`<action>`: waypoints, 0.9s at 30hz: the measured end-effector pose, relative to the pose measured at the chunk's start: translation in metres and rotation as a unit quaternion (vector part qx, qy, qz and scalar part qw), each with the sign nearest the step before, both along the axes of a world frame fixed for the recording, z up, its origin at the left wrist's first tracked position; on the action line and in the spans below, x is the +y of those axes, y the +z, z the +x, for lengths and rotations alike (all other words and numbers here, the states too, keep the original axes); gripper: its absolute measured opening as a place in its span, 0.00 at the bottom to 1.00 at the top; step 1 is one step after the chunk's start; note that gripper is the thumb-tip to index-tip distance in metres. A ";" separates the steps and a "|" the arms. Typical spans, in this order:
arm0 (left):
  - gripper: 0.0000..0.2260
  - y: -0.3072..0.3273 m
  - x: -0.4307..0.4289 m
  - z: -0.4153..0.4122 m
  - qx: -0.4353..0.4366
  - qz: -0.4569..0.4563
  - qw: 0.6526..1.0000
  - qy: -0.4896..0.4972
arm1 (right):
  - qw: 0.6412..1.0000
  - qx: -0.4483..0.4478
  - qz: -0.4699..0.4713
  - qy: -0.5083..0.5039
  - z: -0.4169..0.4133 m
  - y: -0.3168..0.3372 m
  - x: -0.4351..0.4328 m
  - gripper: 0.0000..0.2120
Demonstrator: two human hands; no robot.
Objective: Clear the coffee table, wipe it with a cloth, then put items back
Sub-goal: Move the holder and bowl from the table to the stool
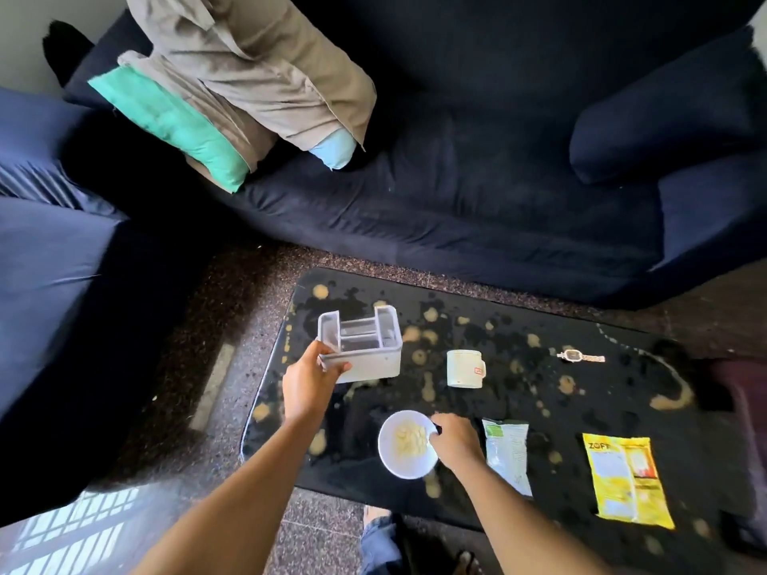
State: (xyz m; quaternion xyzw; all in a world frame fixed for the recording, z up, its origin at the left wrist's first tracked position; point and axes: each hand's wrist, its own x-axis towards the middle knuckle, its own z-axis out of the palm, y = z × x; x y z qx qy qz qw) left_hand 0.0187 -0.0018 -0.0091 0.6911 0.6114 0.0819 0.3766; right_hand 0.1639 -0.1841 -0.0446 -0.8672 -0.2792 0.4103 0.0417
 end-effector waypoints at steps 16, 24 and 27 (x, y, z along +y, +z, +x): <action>0.09 0.068 -0.229 0.240 -0.125 0.031 0.977 -0.172 | 0.932 -0.002 0.101 -0.348 0.218 0.061 -0.250 0.06; 0.09 0.050 -0.392 0.437 -0.127 0.038 0.971 -0.201 | 0.909 -0.029 0.066 -0.411 0.375 0.051 -0.424 0.18; 0.08 0.039 -0.445 0.505 -0.113 0.021 0.970 -0.216 | 0.910 -0.046 0.038 -0.411 0.422 0.045 -0.469 0.17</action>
